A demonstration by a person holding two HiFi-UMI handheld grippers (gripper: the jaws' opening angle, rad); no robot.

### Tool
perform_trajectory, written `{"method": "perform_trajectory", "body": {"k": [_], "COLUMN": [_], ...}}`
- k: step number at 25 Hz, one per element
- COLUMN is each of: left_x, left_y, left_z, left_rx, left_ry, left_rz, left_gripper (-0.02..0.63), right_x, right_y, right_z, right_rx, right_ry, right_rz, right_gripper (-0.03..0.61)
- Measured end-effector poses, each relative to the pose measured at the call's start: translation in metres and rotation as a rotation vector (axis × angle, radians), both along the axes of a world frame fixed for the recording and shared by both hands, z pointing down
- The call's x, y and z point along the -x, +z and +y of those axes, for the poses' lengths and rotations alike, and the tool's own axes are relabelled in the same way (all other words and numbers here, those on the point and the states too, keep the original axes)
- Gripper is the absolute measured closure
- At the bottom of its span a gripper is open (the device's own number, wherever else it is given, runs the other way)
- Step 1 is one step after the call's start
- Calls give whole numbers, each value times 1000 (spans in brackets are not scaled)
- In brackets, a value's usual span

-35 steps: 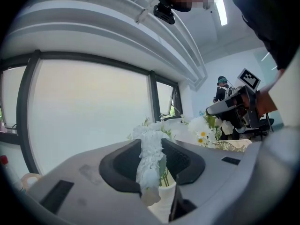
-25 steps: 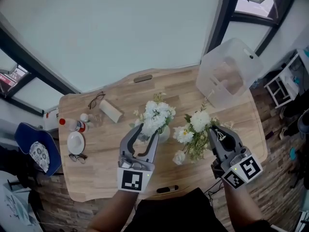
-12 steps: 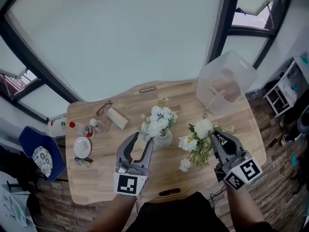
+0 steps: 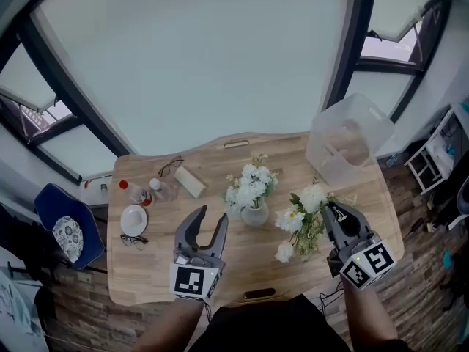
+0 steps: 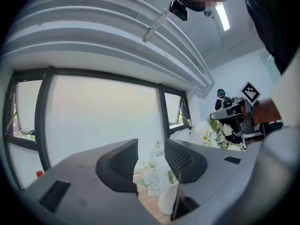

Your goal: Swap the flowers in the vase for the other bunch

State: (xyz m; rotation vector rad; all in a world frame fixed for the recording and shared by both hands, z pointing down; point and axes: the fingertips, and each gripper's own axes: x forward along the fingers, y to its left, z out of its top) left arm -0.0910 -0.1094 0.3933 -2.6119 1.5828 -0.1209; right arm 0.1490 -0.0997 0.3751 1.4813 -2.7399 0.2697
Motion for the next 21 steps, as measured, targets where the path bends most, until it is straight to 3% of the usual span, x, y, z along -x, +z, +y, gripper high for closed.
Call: {"method": "perform_trajectory", "body": {"k": [21], "left_x": [21], "left_y": [-10], "left_z": [6], "left_rx": [-9], "left_ry": [-47], "left_rz": [40], "left_gripper": [457], "right_x": [3], "right_y": [-8], "right_z": [-3], "right_rx": [-11], "right_ry": [-1], "right_rz": [-32], "right_gripper": [535]}}
